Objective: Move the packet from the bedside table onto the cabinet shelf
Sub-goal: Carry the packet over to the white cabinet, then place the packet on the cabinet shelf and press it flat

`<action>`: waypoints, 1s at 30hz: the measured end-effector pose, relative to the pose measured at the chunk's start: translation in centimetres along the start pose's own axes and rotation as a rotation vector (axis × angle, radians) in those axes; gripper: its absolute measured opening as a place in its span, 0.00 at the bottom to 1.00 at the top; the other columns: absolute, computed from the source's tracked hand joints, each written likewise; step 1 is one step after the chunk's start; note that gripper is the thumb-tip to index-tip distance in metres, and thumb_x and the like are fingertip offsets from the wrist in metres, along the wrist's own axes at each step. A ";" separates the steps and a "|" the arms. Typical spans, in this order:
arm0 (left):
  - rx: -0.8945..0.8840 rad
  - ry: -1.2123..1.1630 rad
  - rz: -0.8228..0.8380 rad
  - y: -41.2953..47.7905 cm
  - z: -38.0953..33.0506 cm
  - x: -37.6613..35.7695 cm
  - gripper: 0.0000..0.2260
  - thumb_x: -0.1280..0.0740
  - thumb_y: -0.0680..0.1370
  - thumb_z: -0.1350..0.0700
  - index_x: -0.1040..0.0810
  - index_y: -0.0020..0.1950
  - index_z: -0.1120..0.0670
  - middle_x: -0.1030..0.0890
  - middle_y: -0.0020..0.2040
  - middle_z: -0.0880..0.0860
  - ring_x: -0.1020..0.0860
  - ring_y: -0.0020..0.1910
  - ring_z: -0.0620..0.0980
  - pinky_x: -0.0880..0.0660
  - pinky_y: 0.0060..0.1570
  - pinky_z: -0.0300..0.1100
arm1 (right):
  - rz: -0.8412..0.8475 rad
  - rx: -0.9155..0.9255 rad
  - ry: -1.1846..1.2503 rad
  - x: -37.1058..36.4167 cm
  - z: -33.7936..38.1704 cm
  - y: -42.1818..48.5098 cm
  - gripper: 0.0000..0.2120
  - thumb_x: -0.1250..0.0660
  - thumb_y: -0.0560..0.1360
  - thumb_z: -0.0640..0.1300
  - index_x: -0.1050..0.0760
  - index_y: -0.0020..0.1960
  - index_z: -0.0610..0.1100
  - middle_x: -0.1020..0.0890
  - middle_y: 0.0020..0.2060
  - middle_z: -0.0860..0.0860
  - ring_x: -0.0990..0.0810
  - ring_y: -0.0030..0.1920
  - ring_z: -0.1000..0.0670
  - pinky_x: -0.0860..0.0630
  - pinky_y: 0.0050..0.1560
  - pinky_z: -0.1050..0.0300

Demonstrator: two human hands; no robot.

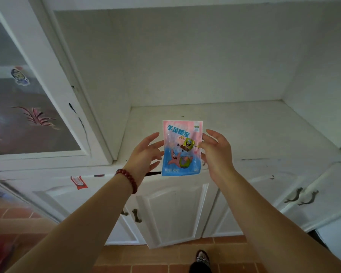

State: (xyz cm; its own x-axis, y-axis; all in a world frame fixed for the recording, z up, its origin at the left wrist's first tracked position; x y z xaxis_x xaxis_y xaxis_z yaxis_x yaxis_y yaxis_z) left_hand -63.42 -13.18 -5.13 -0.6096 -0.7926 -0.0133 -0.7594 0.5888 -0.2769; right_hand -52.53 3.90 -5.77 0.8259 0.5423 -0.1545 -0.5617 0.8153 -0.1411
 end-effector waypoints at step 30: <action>0.001 0.118 -0.037 16.7 -6.8 -1.7 0.24 0.39 0.74 0.64 0.33 0.68 0.45 0.22 0.56 0.45 0.25 0.56 0.47 0.32 0.53 0.43 | 0.123 -0.178 -0.039 -6.1 1.7 19.1 0.19 0.38 0.69 0.31 0.30 0.59 0.42 0.19 0.52 0.40 0.19 0.44 0.45 0.21 0.51 0.47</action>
State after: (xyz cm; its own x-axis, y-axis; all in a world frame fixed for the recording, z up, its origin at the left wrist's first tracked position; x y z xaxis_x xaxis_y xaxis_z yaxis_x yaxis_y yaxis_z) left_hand -76.65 -0.90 -3.18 -0.6035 -0.7897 0.1104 -0.7818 0.5589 -0.2763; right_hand -68.21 16.51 -5.83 0.7496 0.6461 -0.1435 -0.6556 0.6952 -0.2946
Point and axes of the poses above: each hand's wrist, its own y-axis towards the middle knuckle, its own x-axis out of the back of the hand, z = x × y, the point moved 9 cm from there along y, towards the middle knuckle
